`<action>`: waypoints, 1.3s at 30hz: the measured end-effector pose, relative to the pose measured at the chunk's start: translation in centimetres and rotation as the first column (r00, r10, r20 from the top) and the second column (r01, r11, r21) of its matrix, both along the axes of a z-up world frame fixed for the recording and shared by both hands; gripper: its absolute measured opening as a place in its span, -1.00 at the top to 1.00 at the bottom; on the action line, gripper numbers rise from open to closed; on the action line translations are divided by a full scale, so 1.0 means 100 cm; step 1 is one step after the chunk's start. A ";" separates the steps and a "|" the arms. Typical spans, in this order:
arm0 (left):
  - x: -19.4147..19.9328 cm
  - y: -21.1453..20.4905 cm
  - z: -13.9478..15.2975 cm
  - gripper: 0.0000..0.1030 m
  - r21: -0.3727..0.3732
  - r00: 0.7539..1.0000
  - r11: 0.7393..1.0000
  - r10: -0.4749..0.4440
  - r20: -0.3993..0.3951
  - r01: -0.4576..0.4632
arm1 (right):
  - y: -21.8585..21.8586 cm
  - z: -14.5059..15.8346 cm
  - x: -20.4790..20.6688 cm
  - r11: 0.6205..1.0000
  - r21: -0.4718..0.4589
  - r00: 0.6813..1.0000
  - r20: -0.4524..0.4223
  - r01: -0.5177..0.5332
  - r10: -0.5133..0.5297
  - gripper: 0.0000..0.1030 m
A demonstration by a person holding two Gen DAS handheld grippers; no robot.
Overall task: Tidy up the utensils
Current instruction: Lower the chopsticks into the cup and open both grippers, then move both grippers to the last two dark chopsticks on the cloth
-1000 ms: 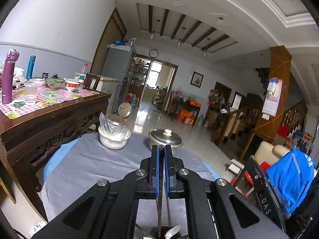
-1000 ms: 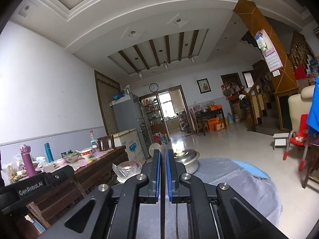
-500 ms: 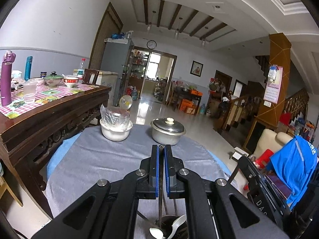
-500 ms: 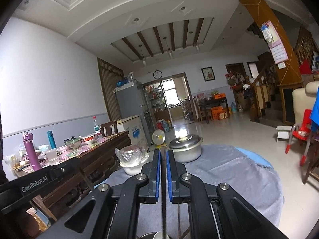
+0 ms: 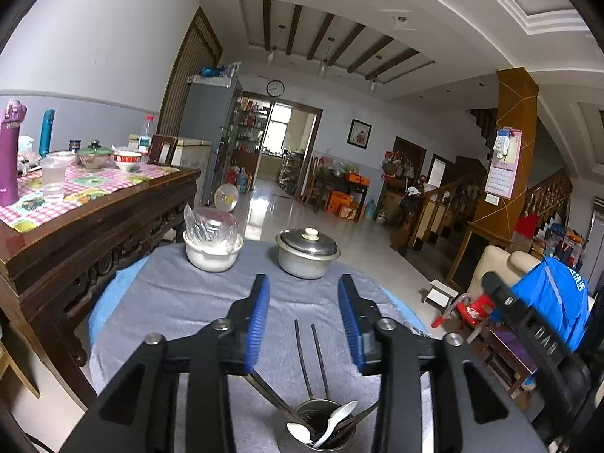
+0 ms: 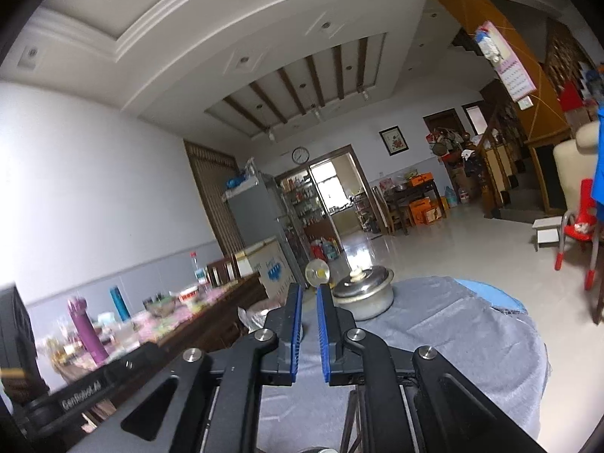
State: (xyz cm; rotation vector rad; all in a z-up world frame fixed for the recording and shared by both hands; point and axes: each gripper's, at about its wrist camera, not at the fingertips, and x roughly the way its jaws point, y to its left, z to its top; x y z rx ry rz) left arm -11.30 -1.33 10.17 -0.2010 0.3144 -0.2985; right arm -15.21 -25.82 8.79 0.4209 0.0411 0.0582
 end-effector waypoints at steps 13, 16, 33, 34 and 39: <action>-0.037 0.004 0.001 -0.61 0.076 1.000 0.997 0.022 -0.002 -0.022 | -0.069 0.007 -0.028 0.980 0.167 0.994 -0.001 0.106 -0.107 0.66; -0.047 0.000 -0.009 -0.71 0.138 0.999 0.990 0.040 -0.026 -0.036 | -0.079 0.000 -0.026 0.976 0.181 0.992 -0.044 0.123 -0.117 0.66; -0.046 0.021 -0.063 -0.73 0.223 0.973 0.972 0.125 -0.195 -0.080 | -0.098 -0.036 -0.002 0.967 0.211 0.968 -0.236 0.140 -0.088 0.36; -0.046 0.022 -0.064 -0.73 0.220 0.971 0.972 0.131 -0.198 -0.086 | -0.097 -0.039 0.001 0.968 0.210 0.966 -0.243 0.141 -0.088 0.36; -0.044 0.036 -0.071 -0.73 0.222 0.961 0.964 0.190 -0.202 -0.144 | -0.092 -0.048 0.010 0.970 0.194 0.956 -0.280 0.147 -0.089 0.36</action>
